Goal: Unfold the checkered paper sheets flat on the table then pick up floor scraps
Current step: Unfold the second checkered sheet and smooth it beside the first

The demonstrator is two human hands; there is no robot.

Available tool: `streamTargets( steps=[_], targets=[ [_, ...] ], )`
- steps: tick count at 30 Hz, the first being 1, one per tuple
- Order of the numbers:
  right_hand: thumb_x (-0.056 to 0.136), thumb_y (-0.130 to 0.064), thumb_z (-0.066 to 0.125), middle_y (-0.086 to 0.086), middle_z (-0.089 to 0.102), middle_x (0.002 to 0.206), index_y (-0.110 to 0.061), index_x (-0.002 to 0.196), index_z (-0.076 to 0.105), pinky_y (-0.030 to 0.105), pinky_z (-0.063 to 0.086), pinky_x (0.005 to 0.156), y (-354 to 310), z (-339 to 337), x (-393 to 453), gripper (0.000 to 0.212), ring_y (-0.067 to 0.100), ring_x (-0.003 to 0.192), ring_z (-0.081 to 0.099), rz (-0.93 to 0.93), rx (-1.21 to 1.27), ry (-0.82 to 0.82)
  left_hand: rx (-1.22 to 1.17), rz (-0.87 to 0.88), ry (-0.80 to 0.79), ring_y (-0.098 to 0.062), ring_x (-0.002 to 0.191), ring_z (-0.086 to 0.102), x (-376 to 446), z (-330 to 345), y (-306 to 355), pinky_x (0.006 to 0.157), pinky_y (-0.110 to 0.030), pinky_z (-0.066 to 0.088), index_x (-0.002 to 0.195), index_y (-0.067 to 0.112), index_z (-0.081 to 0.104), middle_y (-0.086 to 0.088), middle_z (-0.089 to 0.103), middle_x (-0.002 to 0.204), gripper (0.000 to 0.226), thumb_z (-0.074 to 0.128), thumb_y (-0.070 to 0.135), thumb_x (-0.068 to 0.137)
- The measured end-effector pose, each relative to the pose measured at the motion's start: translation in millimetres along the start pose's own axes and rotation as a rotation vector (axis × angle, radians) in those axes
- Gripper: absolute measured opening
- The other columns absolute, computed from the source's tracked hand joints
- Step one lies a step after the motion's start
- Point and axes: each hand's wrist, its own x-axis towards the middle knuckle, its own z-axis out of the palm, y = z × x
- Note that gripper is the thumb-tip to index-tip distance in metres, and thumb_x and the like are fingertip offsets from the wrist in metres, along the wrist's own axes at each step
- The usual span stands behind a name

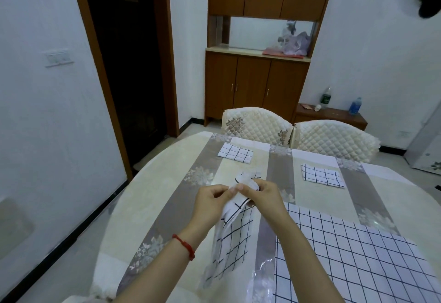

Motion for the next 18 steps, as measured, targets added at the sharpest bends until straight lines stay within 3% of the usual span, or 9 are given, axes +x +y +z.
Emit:
streamTargets(
  steps=[2,5,9,12,15,18],
  targets=[
    [0.081,-0.012,0.068,-0.007,0.059,0.053,-0.006,0.067,0.068,0.016,0.046,0.050,0.8,-3.2,-1.5,0.016,0.005,0.051,0.055,0.001,0.048,-0.044,-0.004,-0.010,0.032,-0.008,0.056,0.048,1.5,-2.2,0.4,0.057,-0.019,0.039,0.063,0.010,0.069,0.002,0.057,0.057,0.021,0.065,0.015,0.083],
    [0.081,-0.008,0.066,0.005,0.067,0.068,-0.008,0.070,0.070,0.025,0.051,0.058,1.8,-8.8,-0.9,0.012,0.017,0.063,0.062,0.041,0.094,-0.011,-0.022,-0.012,0.097,-0.014,0.066,0.048,5.6,-9.8,1.4,0.062,-0.024,0.039,0.073,0.001,0.070,-0.006,0.056,0.067,0.018,0.062,0.012,0.085],
    [0.081,-0.011,0.068,0.008,0.062,0.067,-0.013,0.068,0.068,0.018,0.047,0.051,3.2,-24.6,0.3,0.014,0.016,0.057,0.053,0.075,0.059,0.153,-0.037,0.004,0.259,-0.014,0.069,0.047,15.4,-35.2,6.1,0.056,-0.011,0.040,0.079,-0.001,0.068,-0.006,0.056,0.074,0.017,0.062,0.013,0.086],
    [0.080,-0.009,0.069,0.009,0.069,0.075,-0.011,0.077,0.068,0.031,0.055,0.067,4.0,-39.9,0.7,0.003,0.021,0.068,0.062,0.104,0.110,0.265,-0.037,-0.022,0.322,-0.015,0.070,0.052,23.0,-60.1,7.7,0.062,-0.020,0.043,0.078,0.000,0.068,-0.008,0.060,0.074,0.020,0.062,0.017,0.086],
    [0.079,-0.011,0.071,-0.008,0.069,0.068,-0.015,0.082,0.070,0.011,0.049,0.050,5.2,-51.2,2.9,0.005,0.004,0.063,0.060,0.087,0.101,0.378,-0.020,-0.059,0.391,-0.009,0.068,0.055,31.0,-83.4,7.2,0.062,-0.017,0.041,0.075,0.008,0.067,0.001,0.062,0.071,0.018,0.062,0.022,0.086],
    [0.078,-0.014,0.071,-0.003,0.064,0.070,-0.008,0.084,0.071,0.005,0.043,0.051,6.3,-59.6,5.1,0.008,0.008,0.065,0.056,0.077,0.076,0.444,-0.002,-0.056,0.453,-0.002,0.071,0.053,39.0,-103.8,6.5,0.061,-0.013,0.037,0.072,0.016,0.065,0.007,0.061,0.073,0.015,0.064,0.023,0.085]
  ],
)
